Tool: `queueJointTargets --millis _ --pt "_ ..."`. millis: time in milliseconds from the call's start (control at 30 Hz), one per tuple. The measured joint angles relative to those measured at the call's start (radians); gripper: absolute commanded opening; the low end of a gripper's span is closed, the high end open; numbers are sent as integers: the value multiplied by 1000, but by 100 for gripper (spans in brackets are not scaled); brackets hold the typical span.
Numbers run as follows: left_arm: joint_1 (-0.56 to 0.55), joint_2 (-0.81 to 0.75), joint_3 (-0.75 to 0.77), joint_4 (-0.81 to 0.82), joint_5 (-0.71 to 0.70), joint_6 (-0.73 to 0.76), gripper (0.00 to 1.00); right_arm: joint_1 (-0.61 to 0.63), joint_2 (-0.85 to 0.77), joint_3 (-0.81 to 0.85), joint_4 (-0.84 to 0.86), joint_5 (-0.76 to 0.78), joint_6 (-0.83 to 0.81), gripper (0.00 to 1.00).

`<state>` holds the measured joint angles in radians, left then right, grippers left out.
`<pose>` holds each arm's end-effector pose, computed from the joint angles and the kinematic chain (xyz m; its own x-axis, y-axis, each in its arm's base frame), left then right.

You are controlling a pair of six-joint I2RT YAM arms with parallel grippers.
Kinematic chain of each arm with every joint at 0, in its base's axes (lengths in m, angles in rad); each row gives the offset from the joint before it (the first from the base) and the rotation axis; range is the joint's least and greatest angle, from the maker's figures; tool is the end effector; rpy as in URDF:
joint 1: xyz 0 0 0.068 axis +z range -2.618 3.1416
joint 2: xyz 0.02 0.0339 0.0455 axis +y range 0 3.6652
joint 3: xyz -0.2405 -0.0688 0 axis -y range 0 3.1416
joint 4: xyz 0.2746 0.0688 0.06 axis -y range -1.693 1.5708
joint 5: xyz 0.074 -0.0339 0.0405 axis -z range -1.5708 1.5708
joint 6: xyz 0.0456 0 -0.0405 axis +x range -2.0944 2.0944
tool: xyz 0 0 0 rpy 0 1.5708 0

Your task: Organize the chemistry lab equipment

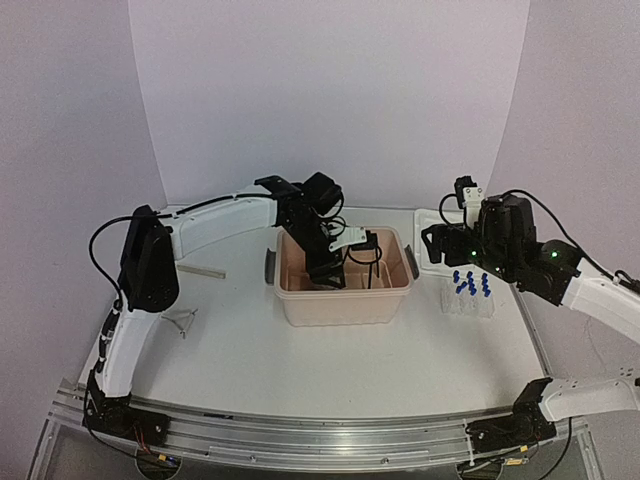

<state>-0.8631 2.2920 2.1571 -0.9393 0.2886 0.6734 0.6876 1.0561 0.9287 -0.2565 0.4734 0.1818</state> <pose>0.3250 -0.3998 0.2131 0.0625 0.8466 -0.5285 0.9948 -0.0100 0.1015 0.2356 0.1666 0.3045 -0.3277 -0.0609 -0.9428 -0.1820 0.9833 -0.0003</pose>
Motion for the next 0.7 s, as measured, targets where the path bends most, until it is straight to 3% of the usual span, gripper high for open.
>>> queueJointTargets --millis 33,67,200,300,500,700 --pt "0 -23 -1 9 -6 -11 97 0 0 0 0 -1 0 91" --pt "0 -49 -4 21 -10 -23 99 0 0 0 0 -2 0 91" --pt "0 -244 -119 145 -64 -113 100 0 0 0 0 -3 3 91" --pt "-1 -456 -293 296 -186 -272 100 0 0 0 0 -3 10 91" --pt "46 -829 -667 476 -509 -806 100 0 5 0 0 17 41 92" --pt "332 -942 -1048 388 -592 -1283 99 0 16 0 -1 91 73 92"
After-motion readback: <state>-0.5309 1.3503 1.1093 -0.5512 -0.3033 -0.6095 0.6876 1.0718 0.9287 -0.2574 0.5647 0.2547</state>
